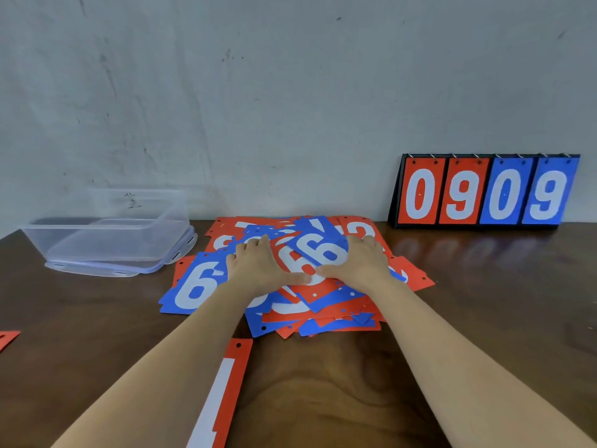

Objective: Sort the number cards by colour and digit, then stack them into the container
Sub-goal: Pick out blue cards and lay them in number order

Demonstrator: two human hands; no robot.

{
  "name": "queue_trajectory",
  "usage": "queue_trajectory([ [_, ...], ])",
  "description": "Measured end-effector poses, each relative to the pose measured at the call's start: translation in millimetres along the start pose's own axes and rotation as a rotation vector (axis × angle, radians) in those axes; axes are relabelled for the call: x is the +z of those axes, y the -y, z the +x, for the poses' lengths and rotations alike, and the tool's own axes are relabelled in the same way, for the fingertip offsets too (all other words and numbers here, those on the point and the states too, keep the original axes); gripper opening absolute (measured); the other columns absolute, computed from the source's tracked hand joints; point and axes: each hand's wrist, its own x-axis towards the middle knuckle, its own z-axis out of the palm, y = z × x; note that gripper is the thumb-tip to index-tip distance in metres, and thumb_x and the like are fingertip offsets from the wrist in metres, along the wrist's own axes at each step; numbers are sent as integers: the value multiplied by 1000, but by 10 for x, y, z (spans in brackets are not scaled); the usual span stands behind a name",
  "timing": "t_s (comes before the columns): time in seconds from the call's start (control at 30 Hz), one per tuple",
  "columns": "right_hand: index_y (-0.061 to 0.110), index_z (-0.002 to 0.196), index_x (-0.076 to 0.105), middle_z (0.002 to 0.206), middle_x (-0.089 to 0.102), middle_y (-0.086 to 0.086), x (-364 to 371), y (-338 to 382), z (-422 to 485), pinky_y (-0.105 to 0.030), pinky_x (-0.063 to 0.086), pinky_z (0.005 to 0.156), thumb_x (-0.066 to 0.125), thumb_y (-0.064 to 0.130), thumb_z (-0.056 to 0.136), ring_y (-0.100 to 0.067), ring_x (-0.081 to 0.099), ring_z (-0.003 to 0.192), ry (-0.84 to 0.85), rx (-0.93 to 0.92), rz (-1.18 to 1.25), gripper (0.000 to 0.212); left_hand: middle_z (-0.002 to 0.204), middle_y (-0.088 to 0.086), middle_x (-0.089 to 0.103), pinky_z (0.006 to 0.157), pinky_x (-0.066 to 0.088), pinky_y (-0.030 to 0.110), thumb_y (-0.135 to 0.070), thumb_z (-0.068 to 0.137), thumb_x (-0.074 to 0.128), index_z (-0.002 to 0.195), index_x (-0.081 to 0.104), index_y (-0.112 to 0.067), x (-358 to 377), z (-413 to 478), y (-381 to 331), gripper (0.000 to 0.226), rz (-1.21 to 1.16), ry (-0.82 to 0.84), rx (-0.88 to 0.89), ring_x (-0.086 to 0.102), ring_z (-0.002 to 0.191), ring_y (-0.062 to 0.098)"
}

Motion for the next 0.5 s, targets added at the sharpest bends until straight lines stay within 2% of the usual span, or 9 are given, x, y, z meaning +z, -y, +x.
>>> queue_trajectory([
  [0.1, 17, 147, 27, 150, 27, -12, -23, -16, -37, -45, 35, 109, 71, 71, 65, -31, 30, 138, -44, 38, -10, 108, 148, 8, 37, 111, 25, 51, -83, 58, 63, 148, 31, -19, -39, 53, -25, 115, 57, 26, 14, 30, 138, 31],
  [0.2, 15, 142, 25, 140, 32, -9, -60, -31, -103, -41, 45, 97, 80, 60, 63, -29, 43, 127, -78, 68, 114, 107, 138, 5, 48, 111, 27, 51, -78, 57, 71, 143, 35, -22, -37, 88, -18, 109, -48, 8, 13, 40, 132, 29],
  [0.27, 12, 134, 29, 129, 43, -7, -108, -61, -143, -38, 49, 83, 82, 42, 70, -26, 53, 111, -64, 55, 256, 88, 130, 3, 53, 110, 30, 50, -70, 58, 77, 138, 37, -23, -34, 74, -8, 101, -136, -71, 6, 45, 127, 27],
  [0.33, 9, 128, 36, 125, 52, -8, -170, -101, -163, -34, 46, 72, 73, 22, 83, -22, 54, 98, -66, 42, 439, 60, 122, 2, 56, 107, 33, 47, -59, 64, 80, 131, 39, -22, -41, 30, 0, 87, -136, -177, 24, 48, 120, 25],
  [0.4, 7, 123, 44, 124, 56, -9, -243, -134, -176, -30, 48, 69, 67, 10, 88, -20, 55, 96, -125, 75, 613, 42, 108, 1, 60, 102, 41, 45, -41, 74, 80, 125, 43, -18, -65, -10, 22, 67, -246, -247, 78, 56, 106, 22],
  [0.47, 7, 115, 51, 121, 60, -11, -329, -171, -189, -32, 51, 74, 66, 5, 87, -22, 60, 100, -182, 116, 765, 32, 95, 3, 67, 83, 55, 38, -20, 81, 77, 119, 46, -11, -127, -52, 47, 50, -562, -236, 132, 65, 88, 20],
  [0.5, 7, 111, 53, 119, 62, -11, -386, -178, -213, -33, 53, 75, 66, 4, 87, -22, 61, 100, -192, 127, 837, 27, 91, 5, 69, 72, 56, 30, -13, 82, 76, 115, 46, -9, -179, -71, 67, 45, -712, -240, 142, 67, 82, 18],
])
